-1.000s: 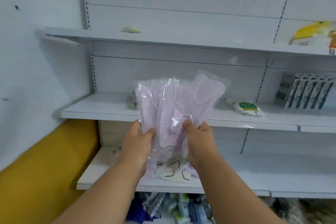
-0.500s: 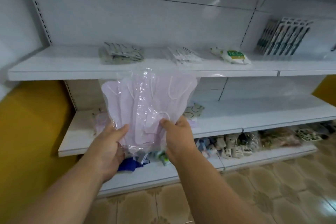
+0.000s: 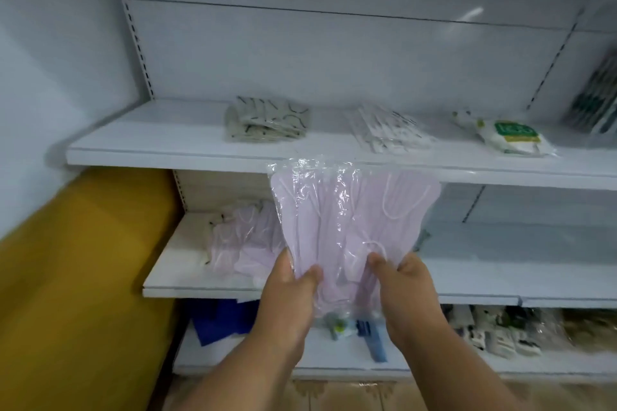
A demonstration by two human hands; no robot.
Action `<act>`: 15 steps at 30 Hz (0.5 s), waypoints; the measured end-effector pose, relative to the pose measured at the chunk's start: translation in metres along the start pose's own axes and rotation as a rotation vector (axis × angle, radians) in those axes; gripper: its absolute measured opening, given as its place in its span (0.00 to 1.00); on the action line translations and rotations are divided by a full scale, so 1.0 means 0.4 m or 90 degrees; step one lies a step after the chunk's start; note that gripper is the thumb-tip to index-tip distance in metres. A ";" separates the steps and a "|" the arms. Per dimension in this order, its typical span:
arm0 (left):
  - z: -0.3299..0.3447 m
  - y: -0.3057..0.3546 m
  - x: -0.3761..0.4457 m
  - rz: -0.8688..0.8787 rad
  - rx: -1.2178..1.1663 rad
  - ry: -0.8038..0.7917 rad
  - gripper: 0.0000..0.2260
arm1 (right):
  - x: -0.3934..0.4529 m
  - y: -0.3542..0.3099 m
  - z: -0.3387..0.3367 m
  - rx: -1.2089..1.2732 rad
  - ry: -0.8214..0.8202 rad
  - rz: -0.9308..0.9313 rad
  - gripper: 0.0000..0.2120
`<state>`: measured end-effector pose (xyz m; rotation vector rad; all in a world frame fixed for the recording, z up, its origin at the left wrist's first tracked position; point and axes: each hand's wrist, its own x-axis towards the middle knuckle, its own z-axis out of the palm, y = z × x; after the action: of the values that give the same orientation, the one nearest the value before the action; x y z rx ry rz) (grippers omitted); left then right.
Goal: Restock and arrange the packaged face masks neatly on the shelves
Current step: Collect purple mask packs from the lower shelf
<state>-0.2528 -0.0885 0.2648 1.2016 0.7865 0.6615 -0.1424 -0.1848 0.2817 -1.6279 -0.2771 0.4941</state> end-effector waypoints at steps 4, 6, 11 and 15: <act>0.046 0.062 0.021 0.064 -0.027 0.057 0.13 | 0.058 -0.071 0.019 0.009 -0.037 -0.070 0.06; 0.053 0.120 0.028 0.129 0.000 0.085 0.13 | 0.072 -0.126 0.048 0.015 -0.055 -0.117 0.06; 0.043 0.327 0.039 0.289 0.064 0.166 0.15 | 0.071 -0.319 0.126 0.045 -0.065 -0.281 0.04; 0.031 0.486 0.056 0.391 0.090 0.179 0.16 | 0.034 -0.481 0.176 0.091 -0.018 -0.382 0.08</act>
<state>-0.2370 -0.0308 0.4515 1.5143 0.6994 1.3174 -0.1427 -0.0931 0.4653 -1.3150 -0.7067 0.0745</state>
